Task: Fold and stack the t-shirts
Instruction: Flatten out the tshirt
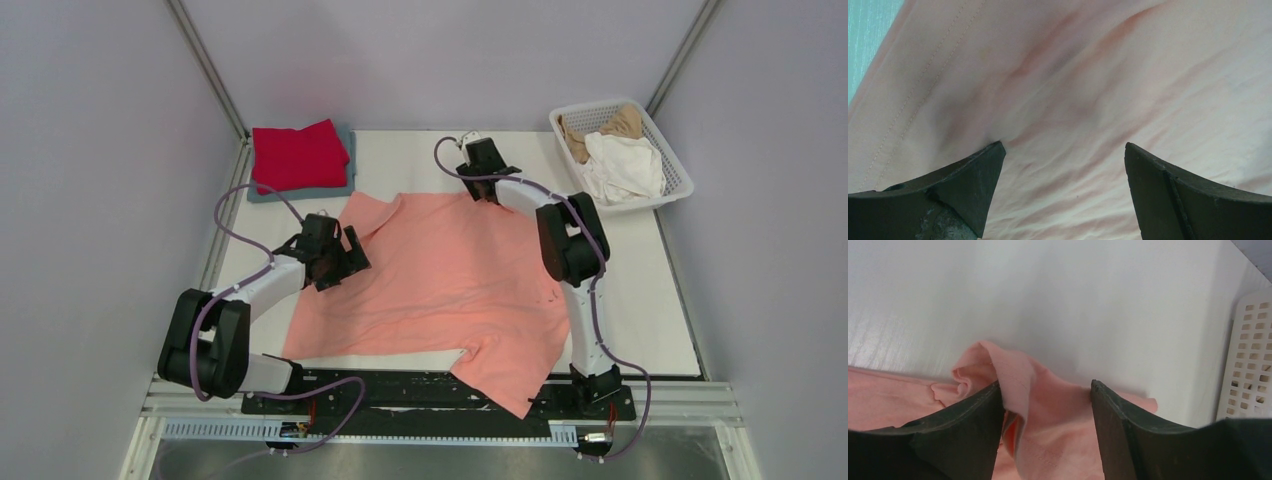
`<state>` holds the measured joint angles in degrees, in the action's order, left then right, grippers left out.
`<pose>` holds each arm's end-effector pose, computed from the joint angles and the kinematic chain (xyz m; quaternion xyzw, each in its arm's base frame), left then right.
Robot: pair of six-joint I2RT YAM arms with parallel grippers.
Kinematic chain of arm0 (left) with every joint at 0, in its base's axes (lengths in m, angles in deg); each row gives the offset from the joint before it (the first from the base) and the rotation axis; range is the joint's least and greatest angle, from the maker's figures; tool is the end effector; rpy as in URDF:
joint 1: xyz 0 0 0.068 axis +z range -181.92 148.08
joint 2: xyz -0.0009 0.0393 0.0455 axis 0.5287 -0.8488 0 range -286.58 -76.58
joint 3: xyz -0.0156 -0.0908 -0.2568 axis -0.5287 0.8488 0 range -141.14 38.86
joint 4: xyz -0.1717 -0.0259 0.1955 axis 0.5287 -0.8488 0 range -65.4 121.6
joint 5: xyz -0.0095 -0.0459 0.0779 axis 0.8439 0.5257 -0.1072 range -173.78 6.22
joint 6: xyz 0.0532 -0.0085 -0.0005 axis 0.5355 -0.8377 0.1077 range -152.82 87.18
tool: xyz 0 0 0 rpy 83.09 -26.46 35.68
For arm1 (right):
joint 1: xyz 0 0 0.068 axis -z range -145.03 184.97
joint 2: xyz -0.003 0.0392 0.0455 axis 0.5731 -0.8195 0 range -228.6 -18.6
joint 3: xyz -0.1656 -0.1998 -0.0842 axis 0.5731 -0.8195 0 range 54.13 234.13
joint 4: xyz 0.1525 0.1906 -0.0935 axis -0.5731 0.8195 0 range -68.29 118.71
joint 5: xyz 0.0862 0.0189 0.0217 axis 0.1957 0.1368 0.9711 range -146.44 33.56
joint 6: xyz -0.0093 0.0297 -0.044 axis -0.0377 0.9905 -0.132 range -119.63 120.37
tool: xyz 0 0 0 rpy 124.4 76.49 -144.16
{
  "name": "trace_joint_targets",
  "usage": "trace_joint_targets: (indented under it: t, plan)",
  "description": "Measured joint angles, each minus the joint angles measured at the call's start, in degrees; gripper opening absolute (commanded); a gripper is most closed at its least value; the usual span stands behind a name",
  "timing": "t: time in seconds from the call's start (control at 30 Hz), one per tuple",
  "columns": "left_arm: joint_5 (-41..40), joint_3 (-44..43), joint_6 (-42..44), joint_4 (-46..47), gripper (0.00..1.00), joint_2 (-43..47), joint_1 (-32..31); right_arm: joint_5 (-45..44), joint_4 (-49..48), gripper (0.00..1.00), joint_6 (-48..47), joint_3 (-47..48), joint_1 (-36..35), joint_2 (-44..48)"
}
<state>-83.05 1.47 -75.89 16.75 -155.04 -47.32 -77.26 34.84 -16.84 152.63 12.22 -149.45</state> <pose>0.2435 -0.0677 0.1657 -0.2268 0.9288 -0.1485 0.2528 0.4724 0.1843 0.1564 -0.2467 0.8789 -0.1489 0.3802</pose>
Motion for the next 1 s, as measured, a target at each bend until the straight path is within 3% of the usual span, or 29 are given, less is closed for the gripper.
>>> trace_joint_targets:
  t: [0.1, 0.37, 0.6, 0.8, 1.0]
  plan:
    - [-0.1, -0.2, 0.0, 0.0, 1.0, -0.2, 0.0, 0.4, 0.5, 0.56, 0.1, -0.7, 0.0, 0.7]
    - [-0.2, -0.2, 0.0, 0.0, 1.0, -0.2, 0.0, -1.6, 1.2, 0.54, -3.6, -2.1, -0.1, 2.6]
    - [-0.2, -0.5, 0.0, 0.0, 1.0, -0.5, 0.0, -2.0, 3.6, 0.43, -7.4, -2.1, -0.1, 3.8]
    - [-0.2, -0.5, 0.1, 0.0, 1.0, -0.6, 0.0, 0.5, 8.1, 0.16, -7.1, -2.1, -0.4, 3.9]
    - [-0.2, -0.5, 0.2, 0.5, 1.0, -0.8, 0.0, -0.2, 10.2, 0.06, -7.3, -1.5, -0.7, 3.8]
